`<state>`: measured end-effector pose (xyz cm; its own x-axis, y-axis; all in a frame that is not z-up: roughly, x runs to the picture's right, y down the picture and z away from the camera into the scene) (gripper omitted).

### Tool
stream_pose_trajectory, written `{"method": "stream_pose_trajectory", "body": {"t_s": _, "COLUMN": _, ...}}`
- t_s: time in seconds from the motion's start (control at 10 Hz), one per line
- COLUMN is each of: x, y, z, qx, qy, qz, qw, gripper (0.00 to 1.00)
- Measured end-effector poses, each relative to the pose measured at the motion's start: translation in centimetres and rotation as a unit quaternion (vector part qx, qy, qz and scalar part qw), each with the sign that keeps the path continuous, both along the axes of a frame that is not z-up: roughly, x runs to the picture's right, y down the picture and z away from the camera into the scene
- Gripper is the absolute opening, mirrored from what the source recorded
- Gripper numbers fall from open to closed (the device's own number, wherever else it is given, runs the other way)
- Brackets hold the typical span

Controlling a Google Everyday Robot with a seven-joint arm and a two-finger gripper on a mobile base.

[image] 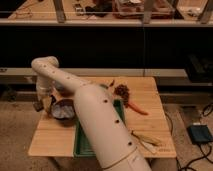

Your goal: Place eraser in metal cup

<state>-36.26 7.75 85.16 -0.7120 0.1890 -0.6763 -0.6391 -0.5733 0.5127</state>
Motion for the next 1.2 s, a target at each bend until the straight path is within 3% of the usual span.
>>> {"method": "stream_pose_trajectory", "body": {"t_s": 0.2, "x": 0.5, "y": -0.2, "z": 0.3, "qx": -0.005, "qy": 0.018, "qz": 0.016, "qw": 0.9997, "gripper": 0.8}}
{"method": "stream_pose_trajectory", "body": {"t_s": 0.8, "x": 0.6, "y": -1.3, "z": -0.4, "qx": 0.005, "qy": 0.028, "qz": 0.032, "qw": 0.9991, "gripper": 0.8}}
{"method": "stream_pose_trajectory", "body": {"t_s": 1.2, "x": 2.6, "y": -2.1, "z": 0.1, "qx": -0.009, "qy": 0.045, "qz": 0.067, "qw": 0.9967, "gripper": 0.8}}
